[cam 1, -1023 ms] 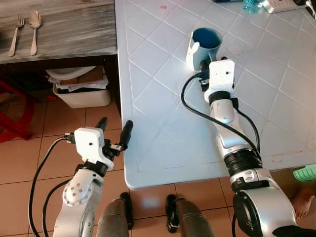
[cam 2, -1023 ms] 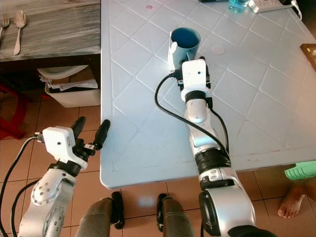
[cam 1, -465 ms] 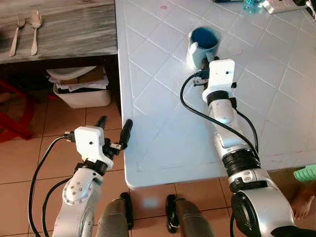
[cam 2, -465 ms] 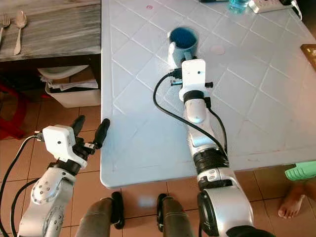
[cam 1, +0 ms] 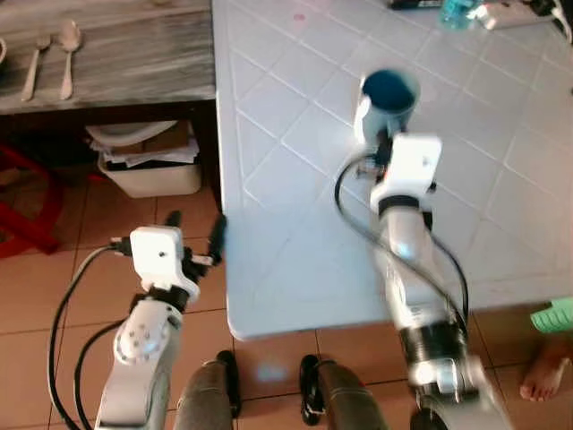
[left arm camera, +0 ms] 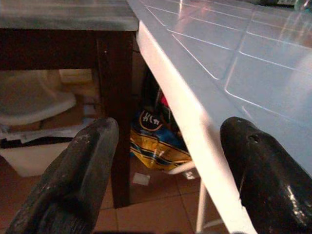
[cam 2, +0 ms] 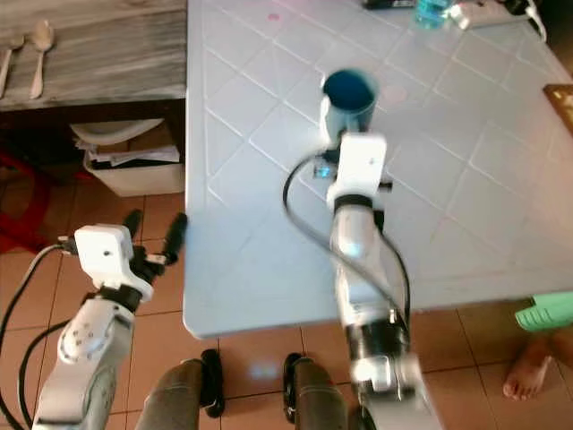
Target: Setting the table
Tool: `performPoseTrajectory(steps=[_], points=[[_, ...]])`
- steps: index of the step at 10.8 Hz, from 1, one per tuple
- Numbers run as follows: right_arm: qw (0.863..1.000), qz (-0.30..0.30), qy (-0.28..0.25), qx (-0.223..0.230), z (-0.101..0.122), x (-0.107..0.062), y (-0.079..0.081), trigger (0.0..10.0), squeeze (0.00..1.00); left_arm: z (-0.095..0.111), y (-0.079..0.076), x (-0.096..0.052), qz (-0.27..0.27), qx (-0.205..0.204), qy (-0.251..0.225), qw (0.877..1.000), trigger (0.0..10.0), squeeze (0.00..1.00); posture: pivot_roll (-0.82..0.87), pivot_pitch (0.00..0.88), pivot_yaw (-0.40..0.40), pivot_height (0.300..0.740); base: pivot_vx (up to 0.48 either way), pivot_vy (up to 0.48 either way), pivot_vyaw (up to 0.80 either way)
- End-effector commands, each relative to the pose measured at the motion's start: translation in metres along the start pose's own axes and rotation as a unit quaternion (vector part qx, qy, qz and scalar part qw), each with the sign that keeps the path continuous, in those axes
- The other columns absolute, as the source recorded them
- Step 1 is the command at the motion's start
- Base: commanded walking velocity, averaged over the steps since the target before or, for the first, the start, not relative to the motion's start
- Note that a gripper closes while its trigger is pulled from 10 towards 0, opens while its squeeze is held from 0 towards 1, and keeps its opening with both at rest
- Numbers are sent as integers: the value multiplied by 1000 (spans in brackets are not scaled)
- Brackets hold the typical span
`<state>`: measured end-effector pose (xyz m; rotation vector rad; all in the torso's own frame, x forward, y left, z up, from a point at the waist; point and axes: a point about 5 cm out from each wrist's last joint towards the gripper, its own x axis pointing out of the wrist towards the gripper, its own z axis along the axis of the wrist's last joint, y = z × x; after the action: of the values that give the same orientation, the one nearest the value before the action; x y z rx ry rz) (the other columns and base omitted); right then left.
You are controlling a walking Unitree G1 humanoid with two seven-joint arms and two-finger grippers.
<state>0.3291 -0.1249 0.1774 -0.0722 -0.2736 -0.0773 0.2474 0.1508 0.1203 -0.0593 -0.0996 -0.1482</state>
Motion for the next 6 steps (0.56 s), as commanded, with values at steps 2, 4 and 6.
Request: performPoseTrajectory(steps=[2, 4, 6], points=[[999, 29, -16, 7, 12, -6, -3, 10000, 0, -5, 4, 3, 13, 9, 3, 1000, 10000, 0, 20, 166, -36, 740, 0, 480, 0], [999, 43, -19, 9, 16, -8, -4, 10000, 0, -3, 11, 10, 32, 15, -9, 999, 10000, 0, 21, 154, -37, 740, 0, 480, 0], [996, 69, -48, 8, 24, -14, -7, 10000, 0, 4, 24, 19, 75, 32, -39, 996, 10000, 0, 19, 129, -44, 740, 0, 480, 0]])
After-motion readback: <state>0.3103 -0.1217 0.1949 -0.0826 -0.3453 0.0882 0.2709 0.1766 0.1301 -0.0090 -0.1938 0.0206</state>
